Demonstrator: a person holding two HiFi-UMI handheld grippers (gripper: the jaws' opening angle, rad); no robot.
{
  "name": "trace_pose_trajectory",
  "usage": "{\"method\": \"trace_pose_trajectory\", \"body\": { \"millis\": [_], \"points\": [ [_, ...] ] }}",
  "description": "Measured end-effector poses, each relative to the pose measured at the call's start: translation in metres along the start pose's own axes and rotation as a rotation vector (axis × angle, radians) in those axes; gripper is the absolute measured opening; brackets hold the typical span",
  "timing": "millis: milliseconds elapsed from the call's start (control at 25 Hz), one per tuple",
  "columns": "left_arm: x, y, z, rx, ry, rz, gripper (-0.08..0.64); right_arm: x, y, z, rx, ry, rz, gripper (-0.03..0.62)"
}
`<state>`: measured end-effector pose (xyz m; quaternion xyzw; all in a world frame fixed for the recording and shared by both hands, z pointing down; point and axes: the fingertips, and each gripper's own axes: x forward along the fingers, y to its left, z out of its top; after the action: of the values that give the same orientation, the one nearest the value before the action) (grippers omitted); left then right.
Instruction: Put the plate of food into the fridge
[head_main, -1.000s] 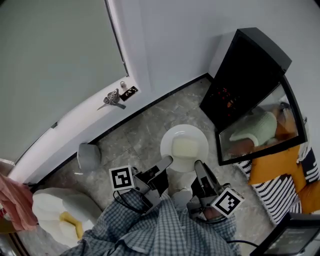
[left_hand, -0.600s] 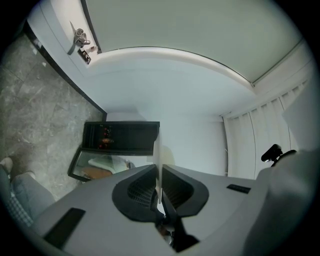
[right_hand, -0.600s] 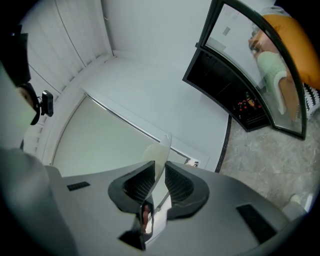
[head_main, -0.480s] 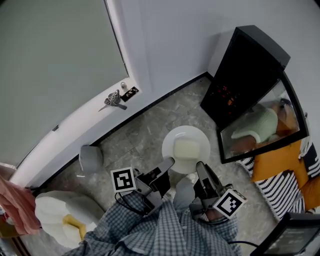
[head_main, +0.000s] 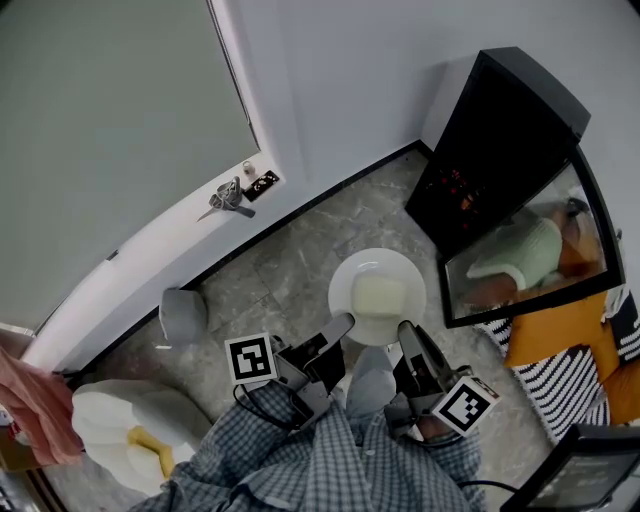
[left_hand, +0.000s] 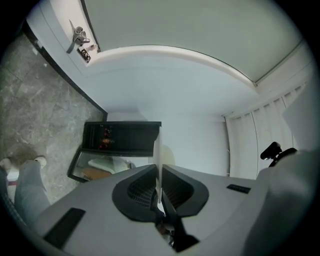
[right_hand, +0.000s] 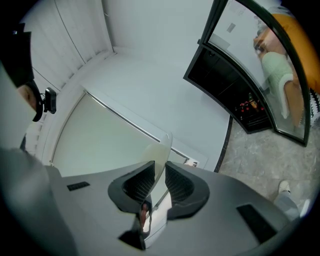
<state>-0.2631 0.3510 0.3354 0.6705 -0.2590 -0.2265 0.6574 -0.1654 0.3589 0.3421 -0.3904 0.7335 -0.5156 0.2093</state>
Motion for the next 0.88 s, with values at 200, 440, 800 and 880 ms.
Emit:
{"method": "trace_pose_trajectory", "body": {
  "millis": [200, 440, 800, 880],
  "points": [
    [0.019, 0.001, 0.006, 0.005, 0.003, 0.007, 0.032, 0.007, -0.01, 0.016, 0.018, -0.004, -0.007, 0.069],
    [0.039, 0.005, 0.023, 0.001, -0.006, 0.026, 0.032, 0.026, -0.019, 0.034, 0.049, 0.003, 0.012, 0.069],
    [0.09, 0.012, 0.038, -0.021, -0.015, 0.024, 0.032, 0.045, -0.042, 0.079, 0.023, 0.026, -0.006, 0.068],
    [0.1, 0.011, 0.042, -0.024, -0.017, 0.023, 0.032, 0.05, -0.045, 0.089, 0.02, 0.029, -0.004, 0.067]
  ]
}}
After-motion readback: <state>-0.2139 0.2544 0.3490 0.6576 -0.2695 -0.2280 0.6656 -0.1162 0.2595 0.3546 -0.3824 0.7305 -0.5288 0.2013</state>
